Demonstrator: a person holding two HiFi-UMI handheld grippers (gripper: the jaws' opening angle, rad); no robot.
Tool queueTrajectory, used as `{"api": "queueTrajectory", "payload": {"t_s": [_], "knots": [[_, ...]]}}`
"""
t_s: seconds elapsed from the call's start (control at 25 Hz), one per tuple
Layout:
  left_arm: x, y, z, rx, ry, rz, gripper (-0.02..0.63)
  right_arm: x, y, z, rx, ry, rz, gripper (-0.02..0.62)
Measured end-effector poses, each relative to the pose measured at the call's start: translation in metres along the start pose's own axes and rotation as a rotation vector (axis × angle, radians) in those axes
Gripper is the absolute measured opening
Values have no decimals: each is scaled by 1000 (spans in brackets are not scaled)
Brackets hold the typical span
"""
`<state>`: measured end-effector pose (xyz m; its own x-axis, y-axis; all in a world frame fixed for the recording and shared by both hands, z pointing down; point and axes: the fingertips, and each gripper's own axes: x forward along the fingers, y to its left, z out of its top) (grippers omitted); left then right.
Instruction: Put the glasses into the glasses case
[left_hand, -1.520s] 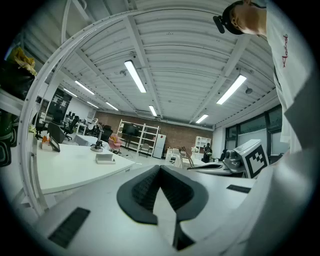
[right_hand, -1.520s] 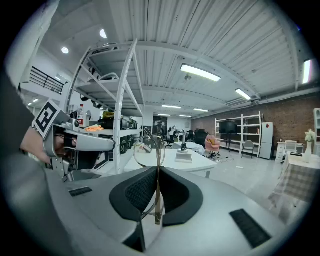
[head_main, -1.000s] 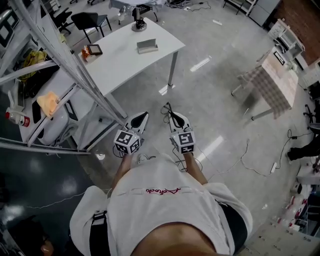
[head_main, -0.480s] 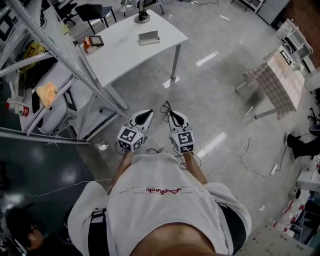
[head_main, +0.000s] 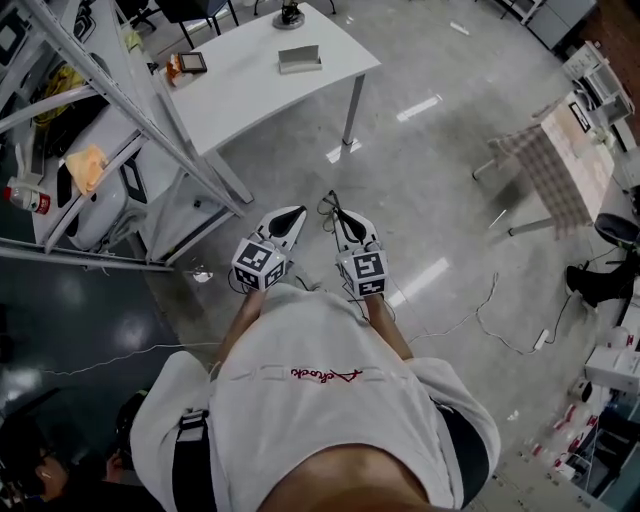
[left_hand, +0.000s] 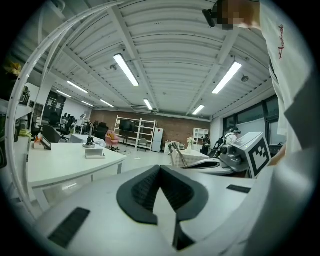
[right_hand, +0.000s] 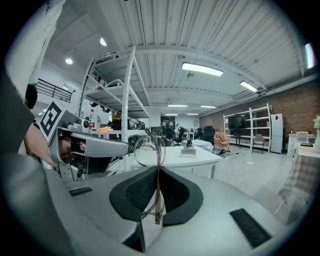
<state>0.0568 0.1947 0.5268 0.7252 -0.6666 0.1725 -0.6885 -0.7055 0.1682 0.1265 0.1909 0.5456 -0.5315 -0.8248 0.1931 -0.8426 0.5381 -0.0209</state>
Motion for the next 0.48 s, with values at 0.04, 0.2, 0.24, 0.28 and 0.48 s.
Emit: {"api": "queueTrajectory", "payload": {"t_s": [0.04,0.2,0.24,0.28,0.48], "knots": [[3,0,1,-1,-3,0,8,1,-2,1,2,0,4,32],[17,4,7,5,-17,0,8,12,-12,7,-1,-11,16,32],[20,7,9,8,-20,0,8,16,-15,9,-5,-16,16,32],[23,10,10,9,-21,1,8,20,-17,11,-7,-19,16,32],[39,27,13,3,-20,3,8,41,-32,12,-1,-16,14,32]]}}
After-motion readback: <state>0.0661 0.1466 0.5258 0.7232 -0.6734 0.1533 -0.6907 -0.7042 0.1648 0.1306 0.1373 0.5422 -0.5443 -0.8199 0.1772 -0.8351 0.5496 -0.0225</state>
